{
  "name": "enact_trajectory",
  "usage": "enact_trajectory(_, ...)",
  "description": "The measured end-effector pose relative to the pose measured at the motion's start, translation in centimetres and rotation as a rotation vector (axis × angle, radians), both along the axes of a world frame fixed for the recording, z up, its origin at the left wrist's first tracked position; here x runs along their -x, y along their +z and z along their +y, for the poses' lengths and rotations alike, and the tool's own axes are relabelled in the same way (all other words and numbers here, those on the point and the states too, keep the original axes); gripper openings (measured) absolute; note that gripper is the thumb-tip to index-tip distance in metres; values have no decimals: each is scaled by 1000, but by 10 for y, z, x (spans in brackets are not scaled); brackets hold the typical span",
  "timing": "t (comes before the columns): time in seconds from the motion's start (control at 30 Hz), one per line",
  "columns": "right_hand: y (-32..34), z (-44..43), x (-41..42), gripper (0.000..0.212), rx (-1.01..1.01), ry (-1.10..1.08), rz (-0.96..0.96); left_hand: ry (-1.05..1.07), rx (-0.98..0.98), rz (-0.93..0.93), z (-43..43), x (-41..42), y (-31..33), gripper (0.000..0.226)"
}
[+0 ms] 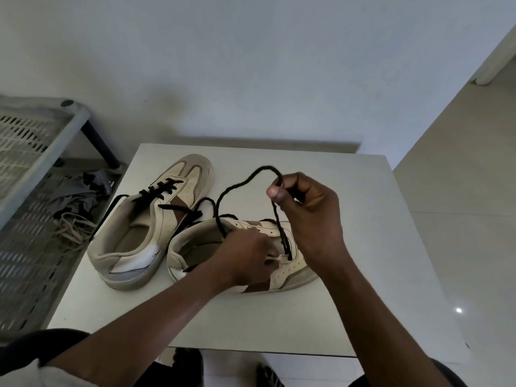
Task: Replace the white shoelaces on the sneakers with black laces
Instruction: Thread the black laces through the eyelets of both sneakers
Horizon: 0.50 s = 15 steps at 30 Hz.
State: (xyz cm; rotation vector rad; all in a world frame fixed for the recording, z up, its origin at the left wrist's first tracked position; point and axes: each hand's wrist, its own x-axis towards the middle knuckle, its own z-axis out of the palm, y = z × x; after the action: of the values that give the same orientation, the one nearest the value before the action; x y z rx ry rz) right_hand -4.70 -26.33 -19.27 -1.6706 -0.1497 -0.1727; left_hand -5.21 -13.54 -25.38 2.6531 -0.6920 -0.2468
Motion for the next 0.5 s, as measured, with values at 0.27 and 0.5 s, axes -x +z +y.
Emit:
enact_trajectory(0.27, -45, -30, -12, 21, 715, 124, 394, -22, -64, 3, -1, -2, 4, 25)
enact_trajectory(0.5, -44, -15, -4, 10, 912, 74, 305, -41, -115, 47, -1, -3, 4, 27)
